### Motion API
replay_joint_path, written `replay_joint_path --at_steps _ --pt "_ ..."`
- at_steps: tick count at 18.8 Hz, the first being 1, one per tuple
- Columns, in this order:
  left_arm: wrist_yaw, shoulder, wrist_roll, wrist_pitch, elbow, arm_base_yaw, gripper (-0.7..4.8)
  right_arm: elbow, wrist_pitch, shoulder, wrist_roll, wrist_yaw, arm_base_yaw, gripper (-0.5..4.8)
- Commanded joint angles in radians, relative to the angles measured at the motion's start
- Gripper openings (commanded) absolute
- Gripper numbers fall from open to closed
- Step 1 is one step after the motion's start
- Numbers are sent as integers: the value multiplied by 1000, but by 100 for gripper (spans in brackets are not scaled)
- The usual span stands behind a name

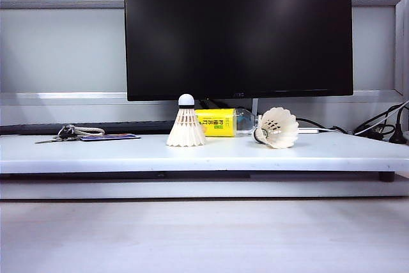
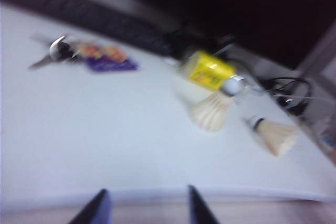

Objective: Stack the badminton balls on the table vertically.

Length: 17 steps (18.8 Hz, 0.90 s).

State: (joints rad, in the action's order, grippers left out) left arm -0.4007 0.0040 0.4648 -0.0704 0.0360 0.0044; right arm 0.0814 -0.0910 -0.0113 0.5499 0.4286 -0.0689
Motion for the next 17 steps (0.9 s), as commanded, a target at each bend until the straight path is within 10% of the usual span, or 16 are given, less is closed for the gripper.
replay_joint_path --at_steps 1,17 --pt "-10 -3 -23 -18 41 -2 193 146 -91 -54 29 -3 1 132" --pt "-146 275 -173 -405 461 -2 193 1379 -780 -1421 -323 42 -104 159"
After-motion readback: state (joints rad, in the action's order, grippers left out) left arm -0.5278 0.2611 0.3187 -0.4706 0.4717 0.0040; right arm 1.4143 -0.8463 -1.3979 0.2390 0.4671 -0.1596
